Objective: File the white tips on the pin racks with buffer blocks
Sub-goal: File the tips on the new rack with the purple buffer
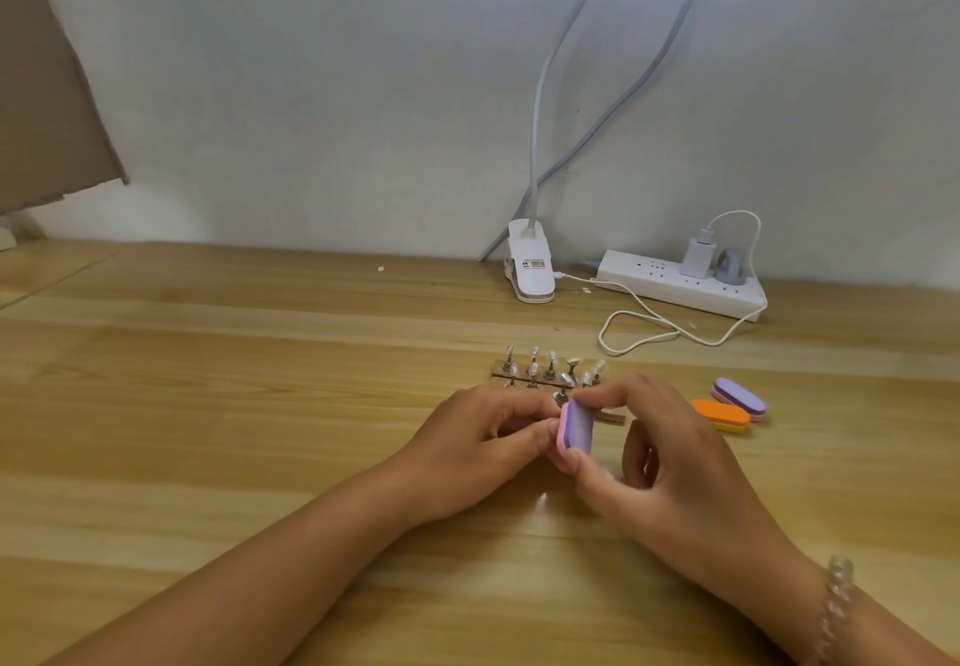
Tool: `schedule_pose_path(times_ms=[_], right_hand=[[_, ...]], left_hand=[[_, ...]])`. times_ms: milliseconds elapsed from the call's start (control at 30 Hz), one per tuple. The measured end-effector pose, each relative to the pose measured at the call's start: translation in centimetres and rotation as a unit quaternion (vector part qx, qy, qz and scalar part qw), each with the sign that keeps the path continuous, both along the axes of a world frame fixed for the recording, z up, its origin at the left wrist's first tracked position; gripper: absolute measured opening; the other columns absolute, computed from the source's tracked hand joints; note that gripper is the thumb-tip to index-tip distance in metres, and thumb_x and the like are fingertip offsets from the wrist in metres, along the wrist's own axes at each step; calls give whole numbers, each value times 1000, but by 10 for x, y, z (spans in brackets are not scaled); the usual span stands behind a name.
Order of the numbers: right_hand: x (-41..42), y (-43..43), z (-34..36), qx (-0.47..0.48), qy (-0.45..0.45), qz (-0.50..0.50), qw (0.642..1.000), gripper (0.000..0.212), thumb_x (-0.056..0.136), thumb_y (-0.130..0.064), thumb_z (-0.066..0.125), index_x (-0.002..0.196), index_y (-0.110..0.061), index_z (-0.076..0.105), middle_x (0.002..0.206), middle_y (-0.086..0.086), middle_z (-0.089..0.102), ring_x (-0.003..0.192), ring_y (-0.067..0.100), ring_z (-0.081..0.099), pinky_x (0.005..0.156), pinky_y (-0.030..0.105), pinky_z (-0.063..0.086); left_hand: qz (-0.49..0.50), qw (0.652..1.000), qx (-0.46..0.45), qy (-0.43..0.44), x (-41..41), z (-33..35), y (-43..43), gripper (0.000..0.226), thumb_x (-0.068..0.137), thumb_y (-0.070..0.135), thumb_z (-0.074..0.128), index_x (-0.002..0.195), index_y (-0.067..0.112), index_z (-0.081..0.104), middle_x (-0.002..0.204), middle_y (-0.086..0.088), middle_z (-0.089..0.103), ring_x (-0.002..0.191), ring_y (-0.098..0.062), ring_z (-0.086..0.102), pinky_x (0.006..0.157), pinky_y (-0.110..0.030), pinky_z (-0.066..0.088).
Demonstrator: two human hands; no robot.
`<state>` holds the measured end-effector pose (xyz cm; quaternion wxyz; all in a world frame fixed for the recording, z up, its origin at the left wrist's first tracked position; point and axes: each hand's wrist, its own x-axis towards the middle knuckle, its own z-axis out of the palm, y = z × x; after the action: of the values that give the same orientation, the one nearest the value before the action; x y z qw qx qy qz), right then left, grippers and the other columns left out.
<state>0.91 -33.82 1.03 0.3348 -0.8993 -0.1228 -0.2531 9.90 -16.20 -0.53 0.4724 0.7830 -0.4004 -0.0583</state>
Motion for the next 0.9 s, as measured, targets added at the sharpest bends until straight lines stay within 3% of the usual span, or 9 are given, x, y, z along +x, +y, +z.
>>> schedule_pose_path(times_ms=[67,167,233,367,500,633,733,800,900], right_hand=[[-3,3,1,-9,14,24,1000,31,76,-34,75,103,-29,62,98,-14,59,56,16,55,51,22,42],[4,-4,1,43,24,-29,998,32,75,-27,79,103,-26,63,99,-16,59,56,17,56,53,21,42],[4,-4,1,15,11,-43,999,33,76,-23,79,104,-26,62,101,-17,57,56,15,56,55,24,45],[-4,4,1,-41,10,14,999,32,75,-36,70,104,-30,59,99,-17,55,58,14,53,50,23,42],[2,-3,1,2,4,-50,999,33,75,-27,79,103,-28,60,98,-19,56,56,15,54,54,27,43],[-5,5,1,-45,2,5,999,32,73,-37,69,102,-30,58,99,-17,56,57,12,55,52,31,47],[1,-1,0,6,12,-39,999,32,75,-33,76,101,-28,59,96,-17,57,62,8,55,56,21,39],[3,-3,-1,-13,5,-55,998,32,75,-33,76,101,-25,59,92,-19,53,67,-2,52,58,14,33],[-2,3,-2,-61,9,-17,998,32,74,-44,67,100,-29,56,90,-19,49,65,5,53,53,18,39]], left_hand=[[7,1000,3,-8,1,-1,0,25,93,31,53,96,16,73,68,17,57,64,0,48,60,-33,42],[-12,1000,-13,14,0,0,-1,19,97,26,57,98,18,73,77,14,70,71,5,60,60,-15,41],[-18,1000,-14,15,-1,1,-1,17,98,24,57,97,18,73,79,13,73,74,6,62,61,-9,40],[8,1000,-2,-10,0,-1,-1,23,93,29,54,93,15,72,63,20,56,60,3,47,58,-26,40],[-10,1000,-10,8,-1,2,-1,17,98,21,57,93,17,72,76,15,72,71,8,60,60,-9,39],[0,1000,-5,-5,-1,1,0,21,95,26,55,91,15,72,64,21,58,63,5,49,59,-23,41],[-5,1000,-17,19,0,1,-1,18,98,22,57,94,16,73,74,16,69,69,7,59,61,-13,41],[-10,999,-24,29,-2,2,0,17,99,19,57,94,15,73,77,13,73,72,7,62,61,-8,41],[12,1000,-11,3,0,0,-1,22,96,30,56,91,15,72,68,16,61,64,2,51,59,-23,42]])
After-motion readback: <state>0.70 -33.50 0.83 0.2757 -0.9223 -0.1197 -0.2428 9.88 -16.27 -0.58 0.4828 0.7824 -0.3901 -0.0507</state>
